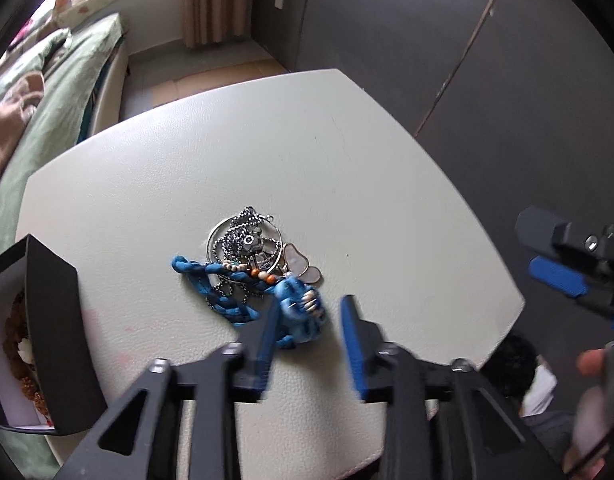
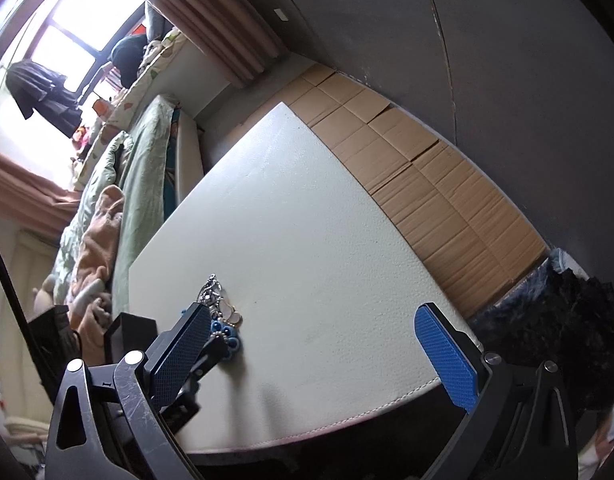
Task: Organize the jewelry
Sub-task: 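Grasp the blue braided cord bracelet with the left gripper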
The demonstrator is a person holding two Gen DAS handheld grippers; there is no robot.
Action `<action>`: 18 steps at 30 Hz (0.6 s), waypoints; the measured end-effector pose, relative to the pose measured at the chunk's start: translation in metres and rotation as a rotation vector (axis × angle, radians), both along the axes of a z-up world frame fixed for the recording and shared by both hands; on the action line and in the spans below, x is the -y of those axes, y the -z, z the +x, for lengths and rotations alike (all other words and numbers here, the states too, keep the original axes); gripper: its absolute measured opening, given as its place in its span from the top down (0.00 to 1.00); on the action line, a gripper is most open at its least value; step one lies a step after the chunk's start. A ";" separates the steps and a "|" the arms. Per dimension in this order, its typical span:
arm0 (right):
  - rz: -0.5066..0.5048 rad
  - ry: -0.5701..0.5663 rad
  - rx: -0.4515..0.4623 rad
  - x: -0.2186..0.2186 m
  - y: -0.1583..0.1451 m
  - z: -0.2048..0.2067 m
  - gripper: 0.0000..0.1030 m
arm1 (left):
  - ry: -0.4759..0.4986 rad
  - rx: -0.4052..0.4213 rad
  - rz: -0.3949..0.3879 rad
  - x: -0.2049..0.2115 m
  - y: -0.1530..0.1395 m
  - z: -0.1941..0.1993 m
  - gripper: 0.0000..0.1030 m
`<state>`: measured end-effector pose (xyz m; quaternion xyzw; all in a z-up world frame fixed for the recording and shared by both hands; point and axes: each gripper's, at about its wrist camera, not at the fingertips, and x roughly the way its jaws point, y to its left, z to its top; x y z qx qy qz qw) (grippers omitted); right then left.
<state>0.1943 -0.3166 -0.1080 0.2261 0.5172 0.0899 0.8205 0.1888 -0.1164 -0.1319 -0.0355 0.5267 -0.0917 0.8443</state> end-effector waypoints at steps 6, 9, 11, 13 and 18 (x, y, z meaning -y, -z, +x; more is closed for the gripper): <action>-0.054 -0.025 0.048 -0.005 -0.005 -0.002 0.00 | -0.030 0.048 -0.014 -0.013 -0.011 -0.007 0.88; -0.097 -0.049 0.048 -0.012 -0.004 -0.004 0.00 | -0.046 0.091 -0.033 -0.021 -0.025 -0.011 0.88; -0.107 -0.060 0.050 -0.014 -0.003 -0.004 0.00 | -0.053 0.105 -0.048 -0.026 -0.030 -0.012 0.88; -0.157 -0.050 0.064 -0.017 -0.004 -0.006 0.00 | -0.064 0.121 -0.057 -0.032 -0.036 -0.015 0.88; -0.202 -0.092 0.109 -0.026 -0.009 -0.009 0.00 | -0.091 0.162 -0.075 -0.047 -0.050 -0.021 0.88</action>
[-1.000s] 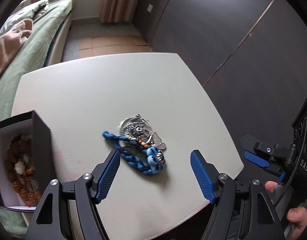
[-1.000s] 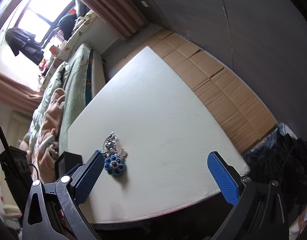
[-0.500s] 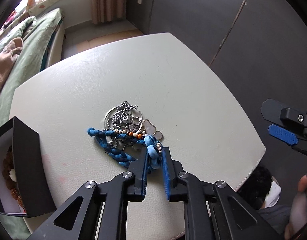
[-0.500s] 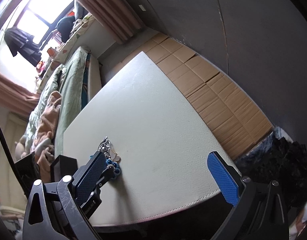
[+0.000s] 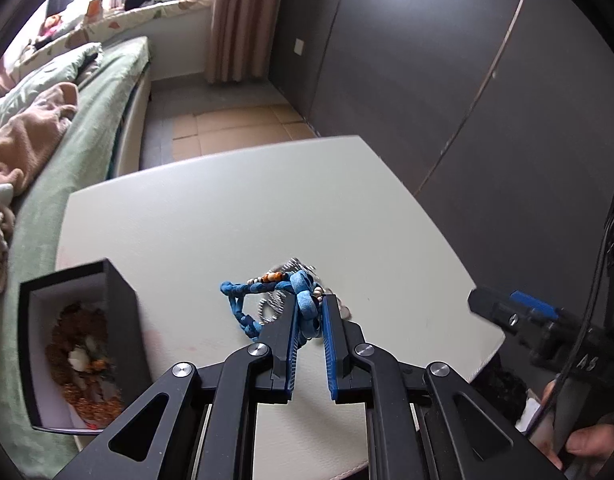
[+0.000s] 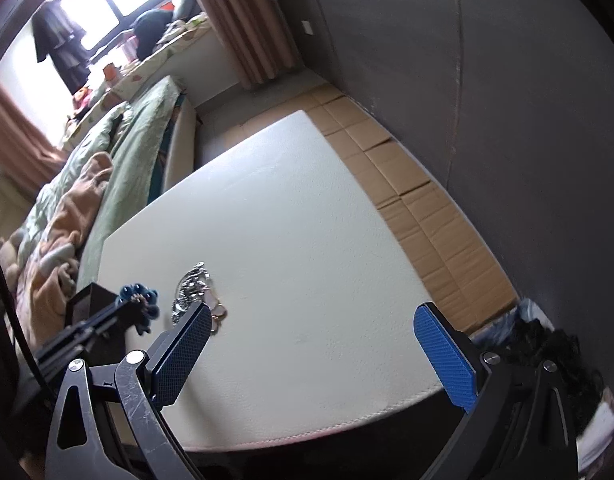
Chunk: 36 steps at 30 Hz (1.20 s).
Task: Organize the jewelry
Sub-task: 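Grasp the blue braided cord bracelet with the left gripper, then lift the blue bracelet with the left gripper while the right gripper grasps the butterfly pendant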
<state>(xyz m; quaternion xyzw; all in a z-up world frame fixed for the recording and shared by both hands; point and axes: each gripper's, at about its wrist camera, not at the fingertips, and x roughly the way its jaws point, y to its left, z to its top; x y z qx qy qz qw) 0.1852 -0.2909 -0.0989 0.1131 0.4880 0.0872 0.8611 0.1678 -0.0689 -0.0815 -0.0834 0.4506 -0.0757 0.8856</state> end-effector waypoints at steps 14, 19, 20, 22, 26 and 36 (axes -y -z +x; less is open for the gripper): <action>-0.086 -0.278 0.037 -0.048 0.009 -0.001 0.09 | -0.099 0.077 -0.097 -0.066 -0.031 -0.009 0.88; -0.165 -0.382 0.030 -0.072 0.018 0.000 0.12 | -0.127 0.092 -0.126 -0.086 -0.036 -0.011 0.88; -0.171 -0.395 0.028 -0.075 0.020 0.000 0.12 | -0.133 0.094 -0.131 -0.091 -0.037 -0.011 0.88; -0.186 -0.435 0.026 -0.083 0.024 0.000 0.12 | -0.141 0.097 -0.141 -0.097 -0.038 -0.012 0.88; -0.243 -0.477 0.017 -0.094 0.032 0.002 0.12 | -0.154 0.106 -0.167 -0.109 -0.042 -0.014 0.88; -0.328 -0.530 0.001 -0.114 0.050 0.012 0.29 | -0.169 0.120 -0.188 -0.130 -0.047 -0.010 0.88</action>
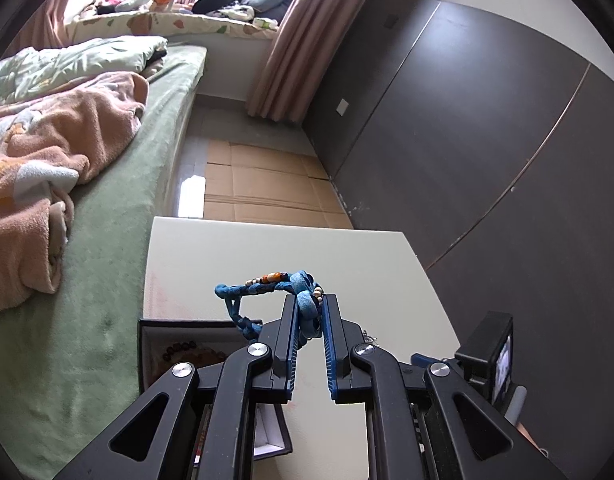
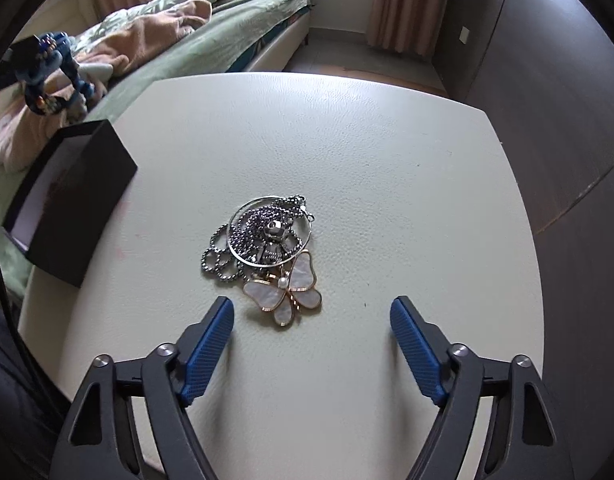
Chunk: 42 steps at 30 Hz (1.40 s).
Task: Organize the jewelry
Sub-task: 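Lift the blue bracelet with the left gripper while the right gripper grasps the butterfly pendant, then lower the blue bracelet into the box with the left gripper while the right drops the butterfly pendant in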
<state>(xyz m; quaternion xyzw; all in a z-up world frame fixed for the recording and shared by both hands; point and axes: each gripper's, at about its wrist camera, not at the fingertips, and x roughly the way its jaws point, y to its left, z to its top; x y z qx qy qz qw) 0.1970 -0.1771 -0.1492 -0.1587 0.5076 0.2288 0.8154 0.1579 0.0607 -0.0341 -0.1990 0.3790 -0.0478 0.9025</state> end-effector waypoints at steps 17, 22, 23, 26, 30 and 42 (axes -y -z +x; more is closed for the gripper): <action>0.065 -0.033 -0.015 -0.017 -0.003 0.019 0.79 | -0.016 -0.016 0.003 -0.014 0.001 0.005 0.88; 0.120 -0.004 -0.039 -0.009 -0.013 0.017 0.82 | -0.020 -0.010 0.003 -0.013 -0.002 -0.002 0.88; 0.133 0.001 -0.046 -0.007 -0.014 0.016 0.82 | -0.022 -0.010 0.002 -0.014 -0.002 -0.002 0.88; 0.177 0.024 -0.069 -0.001 -0.018 0.014 0.82 | -0.027 -0.006 -0.001 -0.014 -0.004 -0.008 0.88; 0.234 0.067 -0.076 0.011 -0.025 0.012 0.82 | -0.037 0.001 -0.002 -0.015 -0.005 -0.016 0.88; 0.367 0.102 -0.034 0.011 -0.056 -0.015 0.82 | -0.074 -0.047 0.005 -0.030 0.004 -0.033 0.88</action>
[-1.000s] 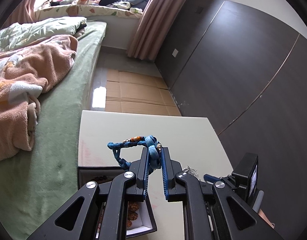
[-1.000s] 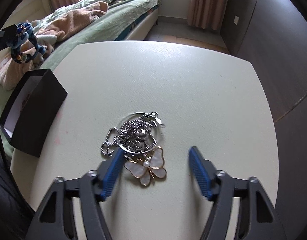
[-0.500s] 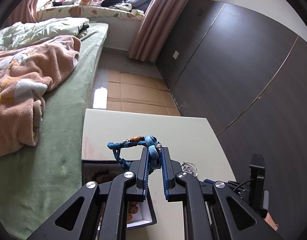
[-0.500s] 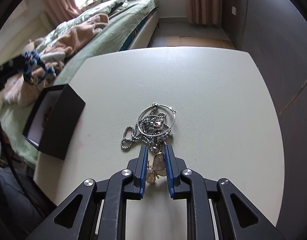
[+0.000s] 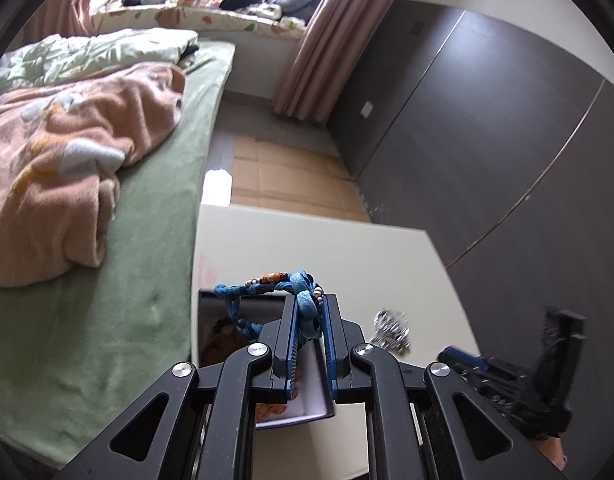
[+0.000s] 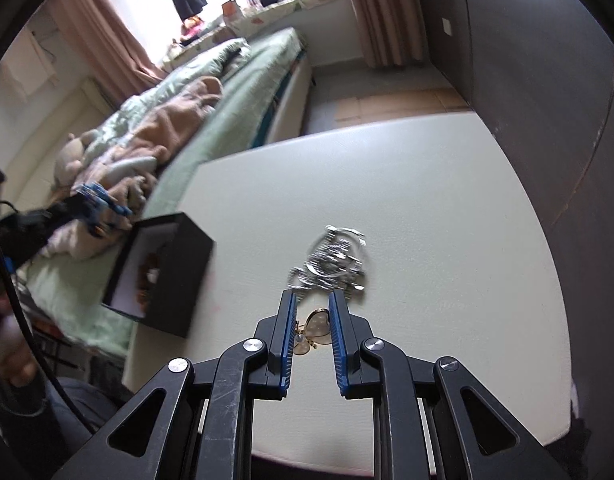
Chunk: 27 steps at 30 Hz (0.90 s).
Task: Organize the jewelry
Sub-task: 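Lower the blue bracelet into the box with the left gripper while the right drops the butterfly pendant in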
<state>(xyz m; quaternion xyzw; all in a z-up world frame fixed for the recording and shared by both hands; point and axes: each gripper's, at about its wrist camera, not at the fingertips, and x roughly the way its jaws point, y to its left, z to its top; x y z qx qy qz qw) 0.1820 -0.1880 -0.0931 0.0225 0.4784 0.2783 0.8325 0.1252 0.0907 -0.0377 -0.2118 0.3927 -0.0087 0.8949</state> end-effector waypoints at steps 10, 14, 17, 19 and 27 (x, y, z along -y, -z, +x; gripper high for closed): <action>0.088 -0.061 0.036 -0.034 -0.024 -0.016 0.82 | -0.020 -0.074 -0.050 -0.014 0.016 -0.004 0.31; 0.113 -0.103 0.021 -0.055 -0.027 -0.018 0.83 | -0.056 -0.036 -0.054 -0.022 0.007 -0.013 0.29; 0.124 -0.121 0.004 -0.068 -0.026 -0.017 0.82 | -0.069 -0.044 -0.081 -0.029 0.009 -0.015 0.29; 0.142 -0.137 -0.014 -0.077 -0.024 -0.016 0.83 | -0.075 -0.048 -0.081 -0.033 0.010 -0.016 0.29; 0.204 -0.167 -0.080 -0.108 -0.019 -0.006 0.82 | -0.105 -0.054 -0.086 -0.054 0.012 -0.024 0.29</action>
